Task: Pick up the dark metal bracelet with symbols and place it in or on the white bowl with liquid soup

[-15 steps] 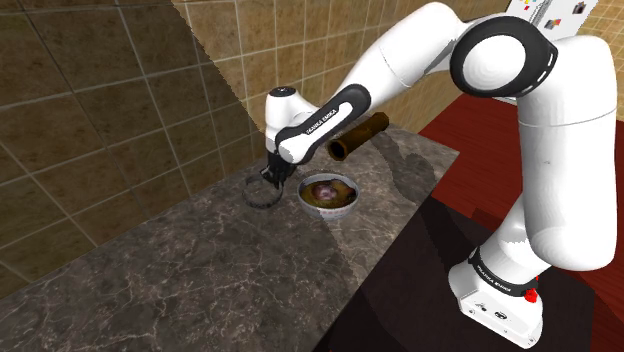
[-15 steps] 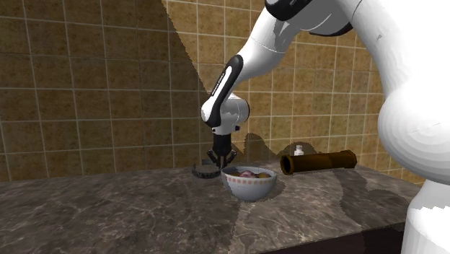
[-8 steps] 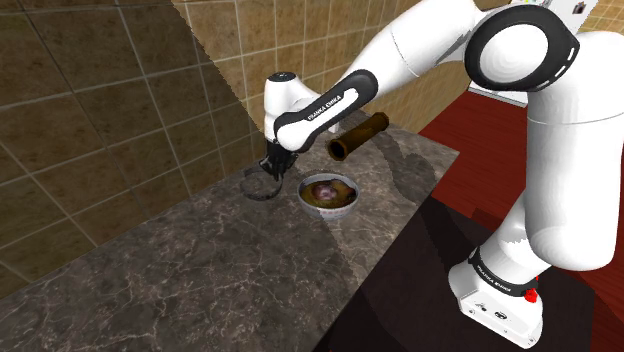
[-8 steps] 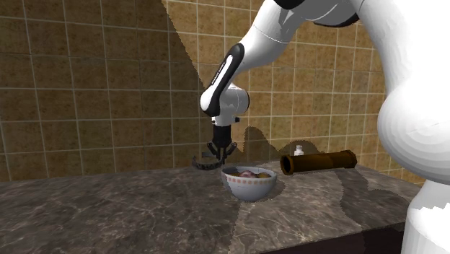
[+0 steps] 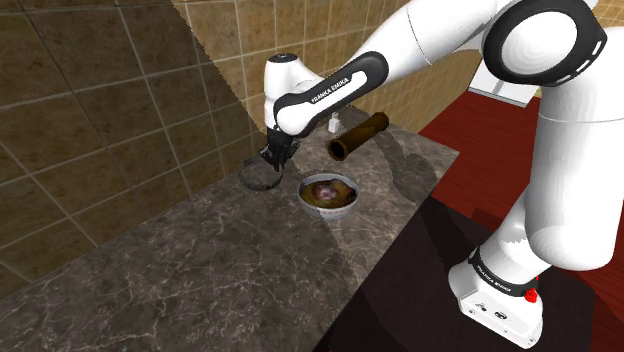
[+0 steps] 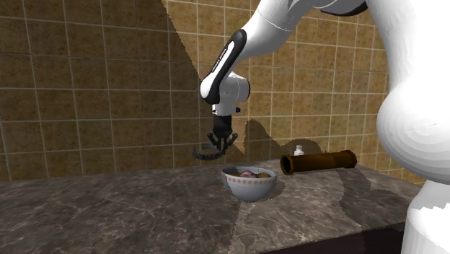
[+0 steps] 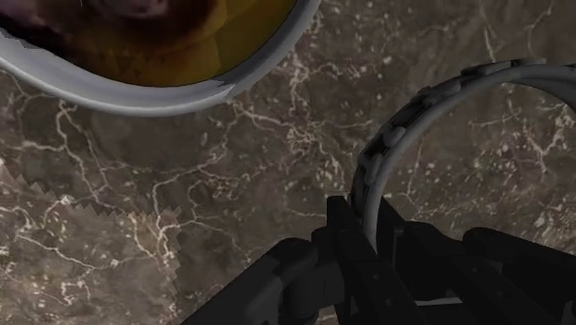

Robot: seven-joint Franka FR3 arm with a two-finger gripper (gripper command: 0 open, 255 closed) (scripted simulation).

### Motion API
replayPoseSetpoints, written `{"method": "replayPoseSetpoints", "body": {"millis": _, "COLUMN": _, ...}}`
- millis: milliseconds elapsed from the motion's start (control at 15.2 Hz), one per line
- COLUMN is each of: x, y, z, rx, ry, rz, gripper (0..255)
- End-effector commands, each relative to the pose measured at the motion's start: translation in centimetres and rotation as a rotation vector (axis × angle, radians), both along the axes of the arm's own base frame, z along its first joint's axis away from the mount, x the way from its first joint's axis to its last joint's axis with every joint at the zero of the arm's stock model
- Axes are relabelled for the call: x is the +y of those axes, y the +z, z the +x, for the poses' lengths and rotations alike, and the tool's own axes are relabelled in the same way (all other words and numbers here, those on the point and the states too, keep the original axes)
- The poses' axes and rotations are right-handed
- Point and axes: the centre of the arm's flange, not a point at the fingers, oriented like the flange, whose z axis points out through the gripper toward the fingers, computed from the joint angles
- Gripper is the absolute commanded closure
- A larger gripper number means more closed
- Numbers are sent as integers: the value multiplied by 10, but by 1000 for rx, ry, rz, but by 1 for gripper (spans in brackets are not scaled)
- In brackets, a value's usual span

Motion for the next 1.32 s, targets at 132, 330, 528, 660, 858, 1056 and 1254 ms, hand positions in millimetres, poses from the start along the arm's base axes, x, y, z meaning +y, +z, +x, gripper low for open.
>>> {"method": "replayPoseSetpoints", "body": {"millis": 132, "x": 2, "y": 22, "z": 1, "rx": 0, "ry": 0, "rz": 0, "gripper": 255}}
{"method": "replayPoseSetpoints", "body": {"millis": 330, "x": 2, "y": 37, "z": 1, "rx": 0, "ry": 0, "rz": 0, "gripper": 255}}
{"method": "replayPoseSetpoints", "body": {"millis": 528, "x": 2, "y": 49, "z": 1, "rx": 0, "ry": 0, "rz": 0, "gripper": 255}}
{"method": "replayPoseSetpoints", "body": {"millis": 660, "x": -13, "y": 49, "z": -21, "rx": 0, "ry": 0, "rz": 0, "gripper": 255}}
{"method": "replayPoseSetpoints", "body": {"millis": 858, "x": -35, "y": 49, "z": -53, "rx": 0, "ry": 0, "rz": 0, "gripper": 255}}
{"method": "replayPoseSetpoints", "body": {"millis": 1056, "x": -58, "y": 48, "z": -86, "rx": 0, "ry": 0, "rz": 0, "gripper": 255}}
{"method": "replayPoseSetpoints", "body": {"millis": 1254, "x": -80, "y": 48, "z": -119, "rx": 0, "ry": 0, "rz": 0, "gripper": 255}}
